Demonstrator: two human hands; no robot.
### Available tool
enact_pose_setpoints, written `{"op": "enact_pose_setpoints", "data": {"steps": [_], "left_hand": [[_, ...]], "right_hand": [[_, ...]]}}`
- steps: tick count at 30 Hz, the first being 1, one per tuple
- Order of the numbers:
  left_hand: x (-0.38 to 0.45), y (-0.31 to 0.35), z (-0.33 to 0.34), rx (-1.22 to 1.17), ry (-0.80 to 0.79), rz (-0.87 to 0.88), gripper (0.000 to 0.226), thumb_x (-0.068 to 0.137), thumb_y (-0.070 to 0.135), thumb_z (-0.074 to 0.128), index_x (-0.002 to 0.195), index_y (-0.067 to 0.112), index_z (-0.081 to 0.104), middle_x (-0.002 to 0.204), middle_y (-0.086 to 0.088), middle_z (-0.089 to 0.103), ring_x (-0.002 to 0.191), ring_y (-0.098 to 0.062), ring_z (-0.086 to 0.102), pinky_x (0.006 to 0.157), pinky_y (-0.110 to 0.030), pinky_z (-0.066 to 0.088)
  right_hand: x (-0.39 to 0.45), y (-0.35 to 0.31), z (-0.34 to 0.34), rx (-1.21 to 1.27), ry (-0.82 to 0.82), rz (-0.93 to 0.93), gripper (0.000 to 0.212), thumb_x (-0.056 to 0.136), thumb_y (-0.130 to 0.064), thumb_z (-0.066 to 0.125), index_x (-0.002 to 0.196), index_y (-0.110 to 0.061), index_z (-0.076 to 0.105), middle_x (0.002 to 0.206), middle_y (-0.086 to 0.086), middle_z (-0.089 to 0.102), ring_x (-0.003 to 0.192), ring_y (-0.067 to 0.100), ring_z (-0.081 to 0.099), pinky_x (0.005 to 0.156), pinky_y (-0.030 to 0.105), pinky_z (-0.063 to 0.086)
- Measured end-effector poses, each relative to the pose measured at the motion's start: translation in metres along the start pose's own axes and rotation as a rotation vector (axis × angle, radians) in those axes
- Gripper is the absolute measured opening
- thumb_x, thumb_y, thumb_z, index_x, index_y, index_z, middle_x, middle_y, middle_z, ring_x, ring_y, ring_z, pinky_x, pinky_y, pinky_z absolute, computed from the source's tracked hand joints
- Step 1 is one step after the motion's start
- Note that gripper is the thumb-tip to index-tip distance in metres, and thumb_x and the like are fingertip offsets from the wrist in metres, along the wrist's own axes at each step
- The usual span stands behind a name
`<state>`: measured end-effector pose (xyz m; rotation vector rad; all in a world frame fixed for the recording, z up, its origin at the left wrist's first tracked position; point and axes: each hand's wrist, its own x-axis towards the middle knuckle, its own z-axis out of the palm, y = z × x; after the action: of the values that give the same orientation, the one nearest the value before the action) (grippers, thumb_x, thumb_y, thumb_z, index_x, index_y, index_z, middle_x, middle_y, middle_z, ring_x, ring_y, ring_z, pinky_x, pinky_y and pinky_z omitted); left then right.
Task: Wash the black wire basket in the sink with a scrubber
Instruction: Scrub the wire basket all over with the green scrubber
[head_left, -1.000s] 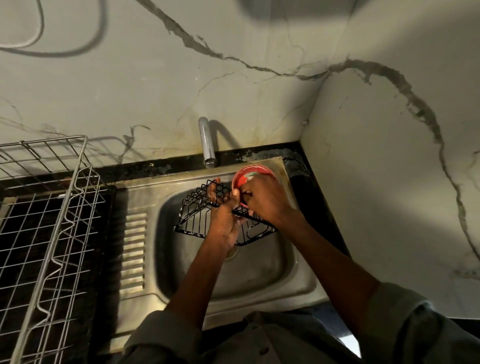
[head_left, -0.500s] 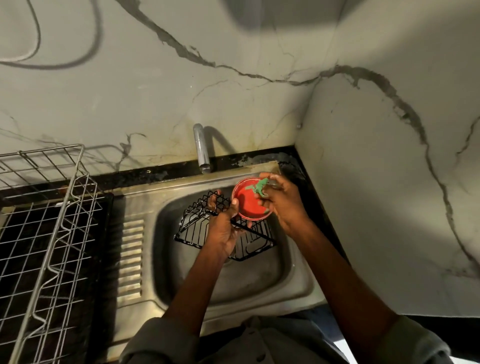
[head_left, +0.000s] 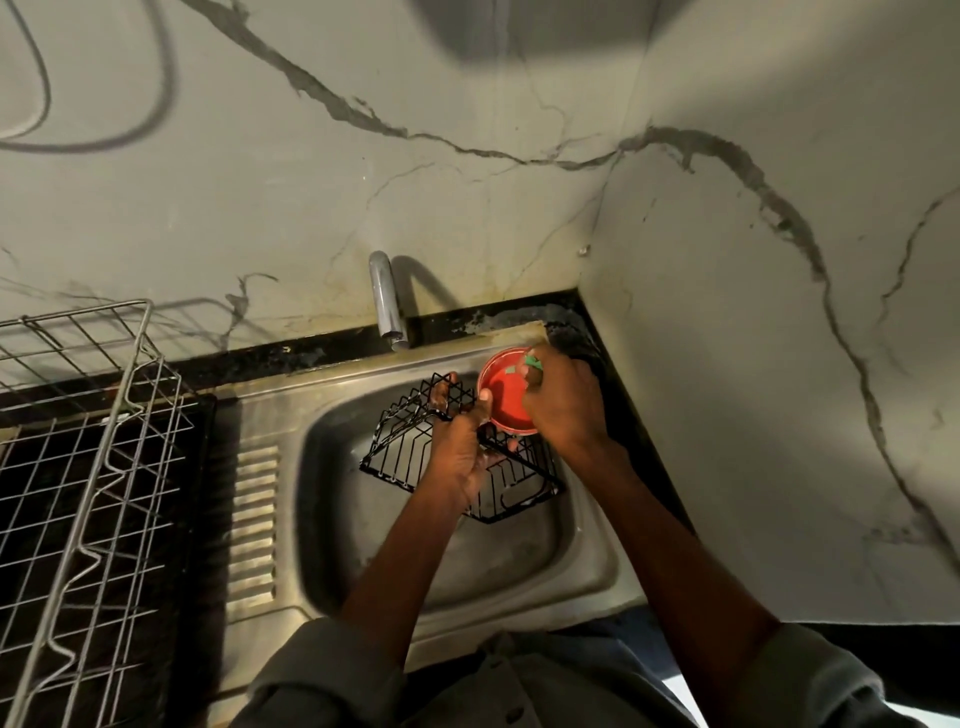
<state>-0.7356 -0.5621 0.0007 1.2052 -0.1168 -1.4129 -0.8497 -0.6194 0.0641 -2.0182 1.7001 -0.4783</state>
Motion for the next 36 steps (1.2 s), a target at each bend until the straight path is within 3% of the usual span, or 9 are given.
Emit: {"op": "enact_pose_setpoints", "data": {"steps": [4,8,11,16,21,26,30,33,36], "left_hand": [[0.003,-0.003,0.01,-0.005,0.007,-0.02,0.037,0.094,0.015,0.073,0.114,0.041,0.056,0.125,-0.008,0.066,0.12,-0.034,0.06,0.099,-0.065,0.052],[0.01,-0.008,0.021,0.035,0.033,-0.031,0.053,0.093,0.015,0.075,0.138,0.032,0.053,0.134,-0.013,0.065,0.115,-0.031,0.063,0.093,-0.059,0.056],[0.017,-0.006,0.028,0.069,0.039,-0.006,0.062,0.094,0.01,0.072,0.145,0.035,0.045,0.131,-0.011,0.064,0.111,-0.03,0.063,0.098,-0.064,0.052],[0.024,-0.003,0.032,0.099,0.021,-0.015,0.036,0.095,0.013,0.073,0.116,0.036,0.057,0.119,-0.008,0.069,0.112,-0.032,0.064,0.098,-0.062,0.049],[0.035,-0.004,0.016,0.093,0.043,-0.01,0.054,0.093,0.027,0.076,0.141,0.029,0.053,0.111,-0.011,0.072,0.085,-0.024,0.067,0.089,-0.06,0.054],[0.038,-0.009,-0.005,0.074,0.068,-0.008,0.056,0.088,0.035,0.077,0.139,0.027,0.056,0.122,-0.014,0.073,0.095,-0.028,0.069,0.085,-0.058,0.057],[0.036,-0.007,-0.018,0.041,0.088,-0.014,0.046,0.093,0.033,0.075,0.136,0.031,0.057,0.124,-0.014,0.072,0.094,-0.03,0.069,0.097,-0.068,0.05],[0.028,0.001,-0.026,0.024,0.097,-0.036,0.041,0.095,0.044,0.07,0.131,0.028,0.061,0.127,-0.014,0.071,0.103,-0.032,0.068,0.1,-0.066,0.049],[0.022,0.006,-0.038,-0.035,0.103,-0.05,0.071,0.084,0.07,0.063,0.139,0.025,0.06,0.133,-0.015,0.07,0.119,-0.037,0.065,0.101,-0.064,0.048]], "right_hand": [[0.01,0.026,0.005,-0.148,-0.007,-0.057,0.051,0.09,-0.014,0.071,0.139,-0.022,0.059,0.135,0.009,0.063,0.126,0.027,0.057,0.096,0.039,0.055],[0.008,0.05,0.01,-0.158,0.089,-0.015,0.052,0.084,-0.002,0.07,0.133,-0.017,0.065,0.137,0.01,0.061,0.126,0.034,0.053,0.097,0.044,0.053],[0.012,0.064,0.014,-0.099,0.172,0.033,0.042,0.082,-0.004,0.071,0.123,-0.016,0.071,0.135,0.011,0.061,0.121,0.034,0.056,0.096,0.039,0.051],[0.034,0.068,0.009,0.078,0.133,0.21,0.031,0.085,-0.004,0.066,0.112,-0.014,0.078,0.115,0.01,0.074,0.109,0.031,0.068,0.087,0.031,0.052],[0.048,0.082,0.004,0.103,0.217,0.314,0.031,0.082,0.001,0.065,0.109,-0.005,0.077,0.111,0.018,0.074,0.106,0.037,0.067,0.084,0.035,0.052],[0.059,0.091,0.016,0.021,0.264,0.309,0.028,0.08,0.0,0.063,0.106,0.0,0.074,0.116,0.023,0.066,0.11,0.043,0.06,0.094,0.043,0.048],[0.062,0.096,0.02,-0.052,0.201,0.317,0.029,0.086,-0.004,0.061,0.115,-0.002,0.069,0.126,0.022,0.059,0.111,0.042,0.059,0.097,0.044,0.046],[0.06,0.098,0.025,-0.109,0.181,0.311,0.033,0.087,-0.007,0.06,0.12,-0.008,0.067,0.134,0.021,0.053,0.113,0.041,0.058,0.097,0.044,0.047],[0.044,0.089,0.027,-0.134,0.31,0.258,0.036,0.083,-0.007,0.063,0.118,-0.013,0.07,0.14,0.019,0.05,0.122,0.041,0.05,0.096,0.048,0.051]]}}
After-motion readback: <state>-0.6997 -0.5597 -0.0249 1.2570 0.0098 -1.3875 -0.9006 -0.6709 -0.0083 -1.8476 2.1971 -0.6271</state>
